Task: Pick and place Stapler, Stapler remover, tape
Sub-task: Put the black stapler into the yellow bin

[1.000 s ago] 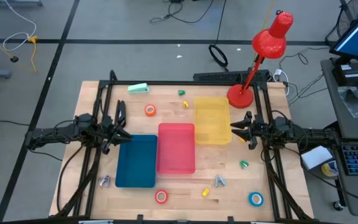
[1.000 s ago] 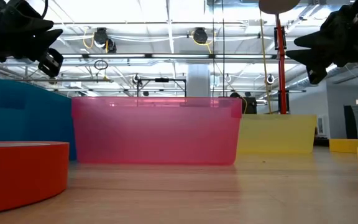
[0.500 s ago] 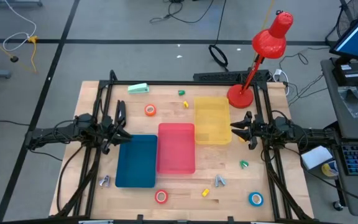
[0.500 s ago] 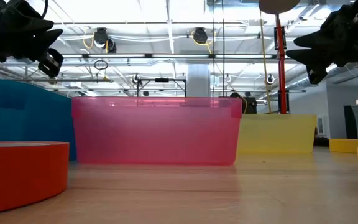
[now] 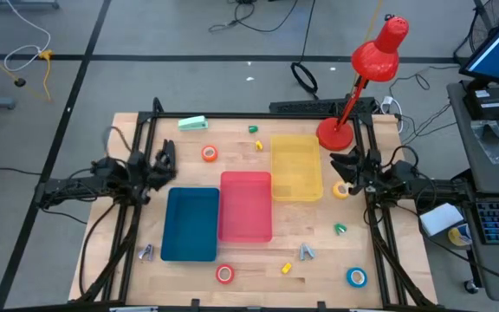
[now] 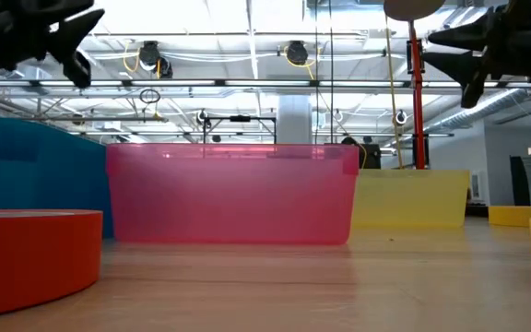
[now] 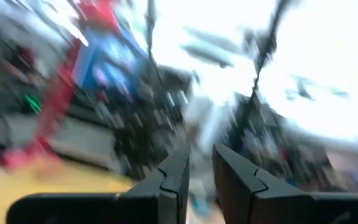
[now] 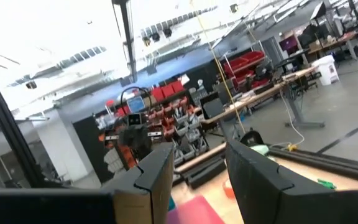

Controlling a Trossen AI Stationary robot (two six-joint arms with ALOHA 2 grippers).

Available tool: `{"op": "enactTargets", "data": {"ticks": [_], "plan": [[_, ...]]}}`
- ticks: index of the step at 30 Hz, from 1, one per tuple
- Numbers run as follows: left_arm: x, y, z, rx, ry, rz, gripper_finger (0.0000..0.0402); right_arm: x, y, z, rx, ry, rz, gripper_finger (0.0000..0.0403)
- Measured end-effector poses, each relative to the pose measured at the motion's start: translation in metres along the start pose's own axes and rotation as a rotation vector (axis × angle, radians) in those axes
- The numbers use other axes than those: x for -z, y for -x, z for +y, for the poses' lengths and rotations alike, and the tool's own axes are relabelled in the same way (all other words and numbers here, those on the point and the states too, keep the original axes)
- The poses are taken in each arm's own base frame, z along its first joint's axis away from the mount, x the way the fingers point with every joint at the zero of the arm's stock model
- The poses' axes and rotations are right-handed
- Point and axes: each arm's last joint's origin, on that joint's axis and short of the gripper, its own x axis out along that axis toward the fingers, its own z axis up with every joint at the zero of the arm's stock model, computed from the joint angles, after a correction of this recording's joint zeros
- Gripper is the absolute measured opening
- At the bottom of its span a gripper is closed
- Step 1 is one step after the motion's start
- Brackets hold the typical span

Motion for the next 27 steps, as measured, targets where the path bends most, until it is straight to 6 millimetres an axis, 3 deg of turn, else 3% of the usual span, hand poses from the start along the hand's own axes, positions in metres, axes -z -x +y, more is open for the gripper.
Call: {"op": "enactTargets", "data": {"ticks": [6, 13, 19, 27], "plan": [[-0.013, 0.002, 0.004, -0.24, 0.069, -0.237, 0.0069, 0.0, 0.0, 0.0, 0.0, 0.002, -0.001, 0.0141], [-0.015, -0.007, 0.004, -0.289, 0.125, -0.175, 0.0069, -0.001, 0.0, -0.002, 0.081, 0.008, -0.032, 0.0141], [-0.037, -0.038, 0.003, -0.561, 0.105, 0.081, 0.0069, -0.001, 0.0, -0.003, 0.094, 0.011, -0.037, 0.0141], [-0.056, -0.067, 0.01, -1.105, 0.098, 0.473, 0.0069, -0.001, 0.0, -0.003, 0.094, 0.026, -0.036, 0.0141]]}}
